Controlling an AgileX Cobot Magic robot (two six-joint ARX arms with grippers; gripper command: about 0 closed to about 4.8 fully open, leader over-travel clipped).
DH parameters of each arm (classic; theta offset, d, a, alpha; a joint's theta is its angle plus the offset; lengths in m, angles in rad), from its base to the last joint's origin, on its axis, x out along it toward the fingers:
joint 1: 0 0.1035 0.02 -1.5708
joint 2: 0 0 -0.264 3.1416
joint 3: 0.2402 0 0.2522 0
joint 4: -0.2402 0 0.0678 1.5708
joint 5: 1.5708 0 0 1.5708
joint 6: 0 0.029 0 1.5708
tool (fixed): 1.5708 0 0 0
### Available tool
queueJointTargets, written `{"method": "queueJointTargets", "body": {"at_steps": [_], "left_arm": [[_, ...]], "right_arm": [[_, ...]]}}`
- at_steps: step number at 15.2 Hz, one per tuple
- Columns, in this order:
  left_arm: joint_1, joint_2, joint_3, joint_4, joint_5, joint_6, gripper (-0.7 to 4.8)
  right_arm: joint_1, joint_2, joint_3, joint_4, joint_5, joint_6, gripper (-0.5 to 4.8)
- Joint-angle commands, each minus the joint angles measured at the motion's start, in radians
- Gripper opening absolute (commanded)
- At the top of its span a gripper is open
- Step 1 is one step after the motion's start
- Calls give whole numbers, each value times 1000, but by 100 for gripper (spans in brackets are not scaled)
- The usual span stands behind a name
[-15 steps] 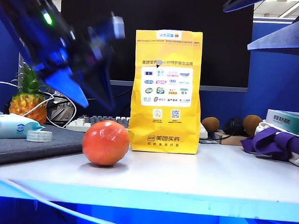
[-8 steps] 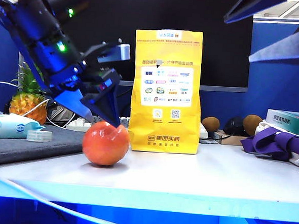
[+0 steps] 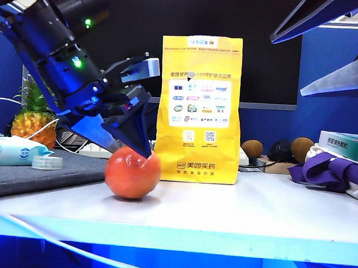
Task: Pick up the orange and throw it into the yellow paper bag.
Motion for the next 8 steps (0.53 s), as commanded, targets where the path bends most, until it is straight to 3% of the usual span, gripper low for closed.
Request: {"method": "queueJointTargets", "body": {"at_steps": [1,2,3,5,8], "left_arm": [[0,13,5,14,18,-24,479],[0,24,5,13,19,-26,479],[0,41,5,13,21,-29,361],[0,51,5,12,37,-29,236],[-1,49,26,23,70,-23,208]], "right_arm": [[0,-1,3,18,-13,1,479],[0,-1,3,18,-13,1,479],[0,-1,3,23,-13,0,479],[0,-1,3,31,-13,1,479],[0,-1,3,40,-13,0,479]]}}
